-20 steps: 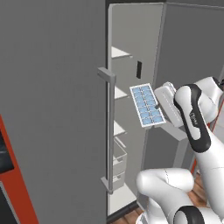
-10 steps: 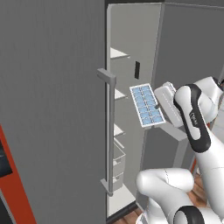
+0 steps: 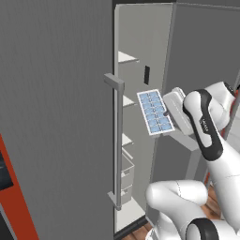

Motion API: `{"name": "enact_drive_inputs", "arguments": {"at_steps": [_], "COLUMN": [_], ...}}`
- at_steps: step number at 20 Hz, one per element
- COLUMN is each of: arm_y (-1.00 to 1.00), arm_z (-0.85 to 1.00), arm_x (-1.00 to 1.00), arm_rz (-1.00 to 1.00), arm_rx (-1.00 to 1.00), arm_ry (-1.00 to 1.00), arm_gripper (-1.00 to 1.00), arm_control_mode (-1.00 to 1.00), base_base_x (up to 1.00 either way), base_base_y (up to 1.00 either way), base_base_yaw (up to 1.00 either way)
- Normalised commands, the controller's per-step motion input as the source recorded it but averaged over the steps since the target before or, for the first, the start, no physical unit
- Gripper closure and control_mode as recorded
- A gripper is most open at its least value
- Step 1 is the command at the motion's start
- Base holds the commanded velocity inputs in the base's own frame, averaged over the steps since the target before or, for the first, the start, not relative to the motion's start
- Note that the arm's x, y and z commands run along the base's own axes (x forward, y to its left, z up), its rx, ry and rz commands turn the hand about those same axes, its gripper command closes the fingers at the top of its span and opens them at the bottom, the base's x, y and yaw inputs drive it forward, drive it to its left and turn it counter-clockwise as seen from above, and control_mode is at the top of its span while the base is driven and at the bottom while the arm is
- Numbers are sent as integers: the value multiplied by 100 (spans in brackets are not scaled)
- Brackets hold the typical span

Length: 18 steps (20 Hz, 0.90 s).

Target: The ice cube tray has been filled with water. Take the tray and place it in the freezer to make ice. Close the freezer door after placing the tray.

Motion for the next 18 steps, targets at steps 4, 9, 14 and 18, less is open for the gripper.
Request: {"name": "enact_drive_inputs", "arguments": {"at_steps": [4, 9, 14, 18], "arm_y": [19, 23, 23, 2], "arm_z": [0, 0, 0, 0], "arm_x": [0, 5, 24, 34], "arm_rz": [0, 0, 0, -1], "arm_rx": [0, 0, -1, 0], "arm_ry": [3, 4, 2, 0], "arm_gripper": [100, 100, 100, 100], "arm_control_mode": [-100, -100, -100, -100], "base_base_x": [0, 0, 0, 0], "base_base_y": [0, 0, 0, 0], "base_base_yaw": [0, 0, 0, 0]}}
